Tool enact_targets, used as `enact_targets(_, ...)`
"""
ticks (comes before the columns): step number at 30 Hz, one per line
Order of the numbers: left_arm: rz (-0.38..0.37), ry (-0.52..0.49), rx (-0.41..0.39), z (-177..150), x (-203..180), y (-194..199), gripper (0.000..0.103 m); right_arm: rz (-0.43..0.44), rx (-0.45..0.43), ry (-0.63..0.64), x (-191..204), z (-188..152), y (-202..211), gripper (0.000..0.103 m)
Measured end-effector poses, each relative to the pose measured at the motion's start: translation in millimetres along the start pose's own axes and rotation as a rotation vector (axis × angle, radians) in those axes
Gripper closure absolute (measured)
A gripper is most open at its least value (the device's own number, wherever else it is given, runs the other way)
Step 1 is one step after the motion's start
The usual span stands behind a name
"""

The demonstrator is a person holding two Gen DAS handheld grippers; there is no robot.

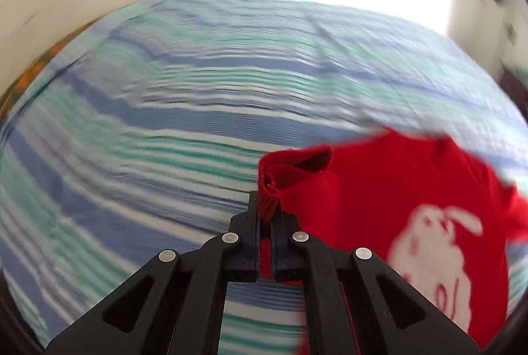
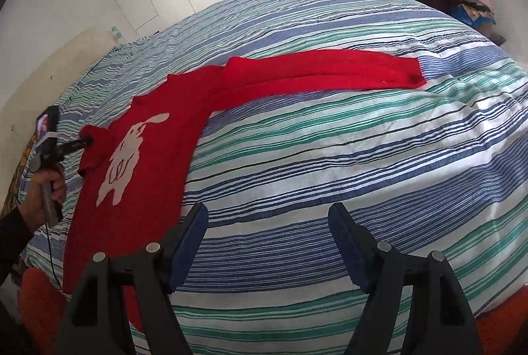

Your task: Fold small clothes

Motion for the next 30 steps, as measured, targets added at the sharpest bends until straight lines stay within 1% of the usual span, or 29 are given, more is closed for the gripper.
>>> enact_targets(2, 0.040, 0.141, 0.028, -0.7, 73.1, -1.4, 0.100, -0.001, 0.002, 0.001, 0.1, -0.5, -1.4, 0.028)
enact_targets(4, 0.128, 0.268, 0.083, -16.6, 146.4, -12.7, 0.101, -0.002, 0.004, -0.003, -1.1, -1.8, -2.1, 0.028)
enact_targets(6, 0.180, 0.340, 0.146, -35.8, 189.7, -28.4, 0.101, -0.006, 0.009, 0.001, 0.1, -3.8, -4.0, 0.028)
enact_targets(7, 0.192, 0.361, 0.172, -45.8, 203.3, -34.9, 0.101, -0.009, 0.010, 0.006, 1.4, -4.5, -4.8, 0.028)
enact_targets(9, 0.207, 0.369, 0.205, -58.5, 214.3, -45.9, 0.101, -0.012, 0.014, 0.025, 6.2, -6.3, -6.5, 0.028)
enact_targets(11, 0.218, 0.357, 0.210, -62.1, 211.6, -52.2, 0.101, -0.021, 0.022, 0.049, 11.5, -8.0, -9.1, 0.028)
enact_targets(13, 0.250, 0.355, 0.199, -63.6, 212.4, -55.7, 0.101, -0.041, 0.034, 0.081, 17.1, -10.7, -13.3, 0.028)
enact_targets(14, 0.268, 0.367, 0.193, -63.2, 214.6, -54.7, 0.101, -0.048, 0.040, 0.093, 19.2, -12.0, -15.4, 0.028)
enact_targets(16, 0.290, 0.440, 0.191, -68.3, 231.4, -51.6, 0.101, -0.064, 0.052, 0.110, 21.7, -13.7, -19.1, 0.028)
enact_targets(19, 0.268, 0.566, 0.207, -86.2, 258.4, -47.6, 0.102, -0.080, 0.060, 0.109, 20.1, -14.4, -21.5, 0.028)
enact_targets(22, 0.208, 0.624, 0.209, -94.4, 266.0, -36.8, 0.102, -0.088, 0.063, 0.096, 16.5, -13.2, -22.6, 0.028)
enact_targets(23, 0.196, 0.626, 0.205, -94.4, 269.7, -33.0, 0.102, -0.092, 0.066, 0.093, 15.5, -13.1, -23.4, 0.028)
enact_targets(25, 0.226, 0.593, 0.213, -94.9, 271.6, -35.5, 0.102, -0.096, 0.076, 0.091, 14.2, -13.3, -26.5, 0.028)
enact_targets(26, 0.259, 0.571, 0.243, -98.2, 274.4, -42.8, 0.102, -0.096, 0.079, 0.091, 14.0, -13.7, -27.8, 0.028)
enact_targets(28, 0.277, 0.573, 0.285, -105.9, 274.4, -57.6, 0.102, -0.095, 0.087, 0.093, 14.6, -14.2, -31.1, 0.028)
enact_targets(30, 0.298, 0.566, 0.307, -112.3, 272.0, -66.2, 0.102, -0.098, 0.095, 0.095, 15.2, -15.2, -33.8, 0.028)
Point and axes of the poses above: each gripper's, at about its wrist camera, not at the fingertips, and y roughly against the way its jaws point, x to its left, z to its top, the point moved 8 cm from there along -y, roughly the way its jaws point, and after that the axes turned 11 degrees about x, right-handed, at the moved point
